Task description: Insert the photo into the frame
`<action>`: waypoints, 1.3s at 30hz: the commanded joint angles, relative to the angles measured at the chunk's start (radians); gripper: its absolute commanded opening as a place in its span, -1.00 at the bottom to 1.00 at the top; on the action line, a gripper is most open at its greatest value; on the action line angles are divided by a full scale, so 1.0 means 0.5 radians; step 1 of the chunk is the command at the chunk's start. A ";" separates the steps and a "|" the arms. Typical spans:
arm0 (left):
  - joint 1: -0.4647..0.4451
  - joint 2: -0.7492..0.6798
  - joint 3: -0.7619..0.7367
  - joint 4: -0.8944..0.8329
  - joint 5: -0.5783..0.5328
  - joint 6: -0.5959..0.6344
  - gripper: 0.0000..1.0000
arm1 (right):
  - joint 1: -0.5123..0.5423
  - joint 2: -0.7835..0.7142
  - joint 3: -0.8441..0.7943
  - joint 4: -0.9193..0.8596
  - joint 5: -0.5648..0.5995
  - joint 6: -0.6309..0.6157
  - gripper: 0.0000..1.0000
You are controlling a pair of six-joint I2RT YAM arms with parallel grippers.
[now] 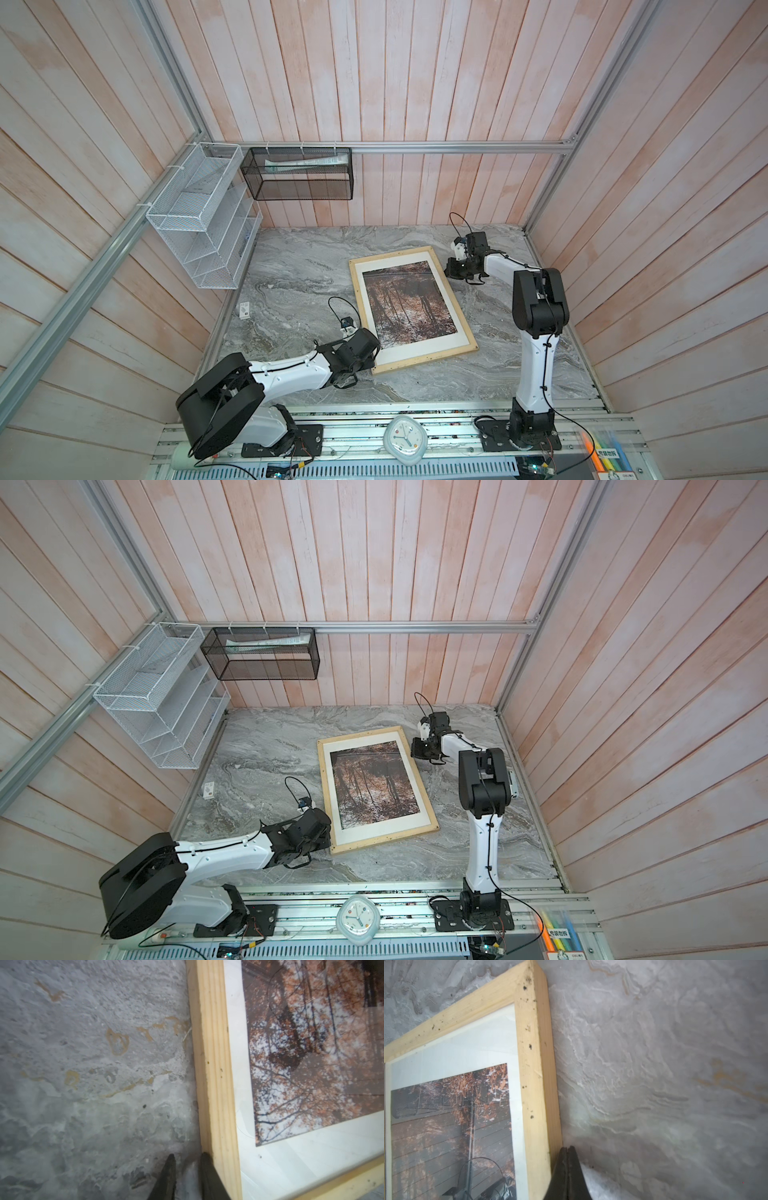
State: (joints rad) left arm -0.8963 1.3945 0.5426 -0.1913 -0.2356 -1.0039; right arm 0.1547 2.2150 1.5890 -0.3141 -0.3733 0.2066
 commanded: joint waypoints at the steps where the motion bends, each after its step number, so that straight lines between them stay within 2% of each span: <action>1: -0.064 0.154 -0.005 -0.045 0.112 -0.064 -0.52 | 0.096 0.078 0.093 -0.068 -0.133 0.036 -0.97; 7: -0.149 0.298 0.123 -0.072 0.116 -0.039 -0.52 | 0.200 0.193 0.271 -0.103 -0.158 0.080 -0.97; 12: -0.186 0.301 0.140 -0.103 0.096 -0.048 -0.52 | 0.246 0.233 0.365 -0.113 -0.127 0.109 -0.97; 18: -0.179 0.146 0.147 -0.297 -0.052 -0.034 -0.52 | 0.219 0.086 0.257 -0.036 -0.076 0.134 -0.97; 22: -0.134 0.015 0.163 -0.368 -0.079 0.039 -0.51 | 0.175 -0.094 0.061 0.056 -0.036 0.147 -0.97; 27: 0.108 -0.137 0.242 -0.452 -0.125 0.266 -0.48 | 0.080 -0.431 -0.332 0.244 -0.032 0.194 -0.90; 31: 0.329 -0.202 0.242 -0.357 -0.100 0.523 -0.23 | 0.024 -0.776 -0.744 0.440 -0.033 0.253 -0.71; 35: 0.623 -0.204 0.183 -0.078 0.087 0.723 -0.14 | -0.018 -1.111 -1.185 0.609 -0.038 0.329 -0.58; 39: 0.884 -0.128 0.273 0.104 0.278 0.921 -0.06 | -0.030 -1.429 -1.550 0.714 -0.052 0.406 -0.50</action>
State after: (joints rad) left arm -0.5087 1.3064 0.6464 -0.2375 -0.1829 -0.6636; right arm 0.1413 1.5784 0.8948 -0.0261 -0.3935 0.3672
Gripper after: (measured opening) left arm 0.464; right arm 0.244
